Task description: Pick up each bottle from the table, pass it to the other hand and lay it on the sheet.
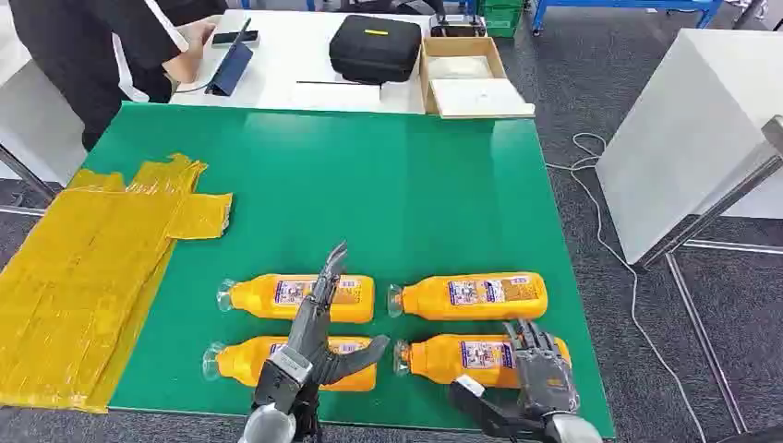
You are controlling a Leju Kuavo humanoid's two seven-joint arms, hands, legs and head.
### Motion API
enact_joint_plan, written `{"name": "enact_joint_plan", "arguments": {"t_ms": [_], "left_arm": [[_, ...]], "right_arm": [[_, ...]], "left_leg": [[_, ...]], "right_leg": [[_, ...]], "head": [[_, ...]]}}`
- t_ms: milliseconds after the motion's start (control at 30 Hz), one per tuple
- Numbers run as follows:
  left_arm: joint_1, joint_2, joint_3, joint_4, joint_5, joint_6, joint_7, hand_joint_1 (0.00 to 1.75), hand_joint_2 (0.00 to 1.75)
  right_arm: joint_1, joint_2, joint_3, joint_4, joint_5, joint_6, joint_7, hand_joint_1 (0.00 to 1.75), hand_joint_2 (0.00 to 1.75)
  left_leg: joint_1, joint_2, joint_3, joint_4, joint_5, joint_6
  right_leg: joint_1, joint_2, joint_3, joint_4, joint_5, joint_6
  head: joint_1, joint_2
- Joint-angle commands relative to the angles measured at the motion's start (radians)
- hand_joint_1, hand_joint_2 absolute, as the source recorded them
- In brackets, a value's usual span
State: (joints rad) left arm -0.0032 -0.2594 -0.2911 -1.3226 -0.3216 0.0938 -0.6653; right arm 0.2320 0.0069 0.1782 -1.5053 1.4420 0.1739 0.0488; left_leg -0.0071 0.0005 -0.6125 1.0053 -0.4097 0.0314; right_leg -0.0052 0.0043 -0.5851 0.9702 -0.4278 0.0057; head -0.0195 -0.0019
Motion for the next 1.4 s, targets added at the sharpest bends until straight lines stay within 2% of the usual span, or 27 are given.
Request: {"name": "enact_joint_plan", "arguments": {"t_ms": [33, 200, 433, 500, 533, 600, 633, 667, 700, 800, 867, 967, 1400], "left_arm": [[-0.031, -0.047, -0.004, 0.078, -0.001, -0.001, 0.013, 0.00, 1.75], [-0.033, -0.049, -0.016, 0.081, -0.004, -0.005, 0.022, 0.00, 1.75], [-0.046, -0.049, -0.034, 0.101, -0.003, -0.011, 0.026, 0.00, 1.75], [-0.049, -0.047, -0.039, 0.104, 0.000, -0.010, 0.030, 0.00, 1.75], [-0.049, -0.047, -0.039, 0.104, 0.000, -0.010, 0.030, 0.00, 1.75], [-0.050, -0.045, -0.041, 0.103, 0.004, -0.007, 0.033, 0.00, 1.75], [-0.050, -0.044, -0.041, 0.102, 0.006, -0.004, 0.034, 0.00, 1.75], [-0.050, -0.043, -0.041, 0.101, 0.008, -0.003, 0.035, 0.00, 1.75], [-0.050, -0.043, -0.041, 0.100, 0.009, -0.001, 0.036, 0.00, 1.75], [-0.049, -0.040, -0.041, 0.097, 0.011, 0.004, 0.036, 0.00, 1.75], [-0.049, -0.039, -0.042, 0.097, 0.013, 0.007, 0.036, 0.00, 1.75], [-0.049, -0.039, -0.041, 0.097, 0.014, 0.009, 0.036, 0.00, 1.75], [-0.044, -0.038, -0.042, 0.090, 0.018, 0.009, 0.034, 0.00, 1.75]], "right_arm": [[-0.005, 0.014, -0.021, 0.155, 0.005, 0.048, 0.008, 0.00, 1.75], [0.004, 0.027, -0.033, 0.147, 0.008, 0.064, 0.010, 0.00, 1.75], [0.044, 0.021, -0.042, 0.134, 0.011, 0.102, 0.011, 0.00, 1.75], [0.050, 0.021, -0.049, 0.135, 0.006, 0.117, 0.011, 0.00, 1.75], [0.050, 0.021, -0.049, 0.135, 0.006, 0.117, 0.011, 0.00, 1.75], [0.051, 0.018, -0.047, 0.141, 0.002, 0.137, 0.006, 0.00, 1.75], [0.053, 0.017, -0.044, 0.142, 0.000, 0.147, 0.004, 0.14, 1.75], [0.054, 0.016, -0.040, 0.142, -0.001, 0.153, 0.004, 0.47, 1.75], [0.055, 0.013, -0.033, 0.143, -0.002, 0.161, 0.002, 1.29, 1.75], [0.050, 0.004, -0.022, 0.151, -0.007, 0.172, -0.005, 1.36, 1.75], [0.044, 0.000, -0.020, 0.161, -0.011, 0.176, -0.007, 1.45, 1.75], [0.038, -0.003, -0.018, 0.166, -0.013, 0.178, -0.009, 1.48, 1.75], [0.028, -0.009, -0.009, 0.176, -0.015, 0.183, -0.011, 1.47, 1.75]], "left_leg": [[0.000, -0.005, 0.004, -0.001, 0.000, -0.004], [0.000, -0.004, 0.009, 0.000, -0.004, -0.002], [0.000, -0.007, 0.014, -0.001, -0.005, -0.003], [0.001, -0.004, 0.016, -0.001, -0.006, -0.001], [0.000, -0.007, 0.014, -0.001, -0.005, -0.003], [0.000, -0.007, 0.016, -0.001, -0.005, -0.003], [0.000, -0.006, 0.017, -0.001, -0.006, -0.002], [0.001, -0.005, 0.019, -0.001, -0.006, -0.001], [0.001, -0.007, 0.019, -0.001, -0.006, -0.002], [0.001, -0.004, 0.022, -0.001, -0.008, -0.002], [0.000, -0.007, 0.022, -0.001, -0.007, -0.002], [0.001, -0.006, 0.024, -0.001, -0.008, -0.001], [0.001, -0.006, 0.025, -0.001, -0.010, 0.000]], "right_leg": [[0.000, -0.005, 0.006, -0.002, -0.001, 0.000], [0.000, -0.004, 0.000, -0.001, -0.003, 0.000], [0.000, -0.005, 0.005, -0.002, -0.003, 0.000], [0.000, -0.002, 0.006, -0.002, -0.003, 0.000], [0.000, -0.006, 0.006, -0.002, -0.004, 0.000], [0.000, -0.005, 0.007, -0.003, -0.004, 0.000], [0.000, -0.004, 0.008, -0.002, -0.005, 0.001], [0.001, -0.003, 0.009, -0.002, -0.005, 0.001], [0.000, -0.005, 0.010, -0.003, -0.005, 0.001], [0.001, -0.002, 0.012, -0.002, -0.006, 0.002], [0.000, -0.005, 0.013, -0.003, -0.007, 0.002], [0.000, -0.005, 0.015, -0.003, -0.008, 0.003], [0.000, -0.004, 0.017, -0.004, -0.009, 0.003]], "head": [[0.000, 0.000], [0.000, 0.000], [0.000, 0.000], [0.000, 0.000], [0.000, 0.000], [0.000, 0.000], [0.000, 0.000], [0.000, 0.000], [0.000, 0.000], [0.000, 0.000], [0.000, 0.000], [0.000, 0.000], [0.000, 0.000]]}}
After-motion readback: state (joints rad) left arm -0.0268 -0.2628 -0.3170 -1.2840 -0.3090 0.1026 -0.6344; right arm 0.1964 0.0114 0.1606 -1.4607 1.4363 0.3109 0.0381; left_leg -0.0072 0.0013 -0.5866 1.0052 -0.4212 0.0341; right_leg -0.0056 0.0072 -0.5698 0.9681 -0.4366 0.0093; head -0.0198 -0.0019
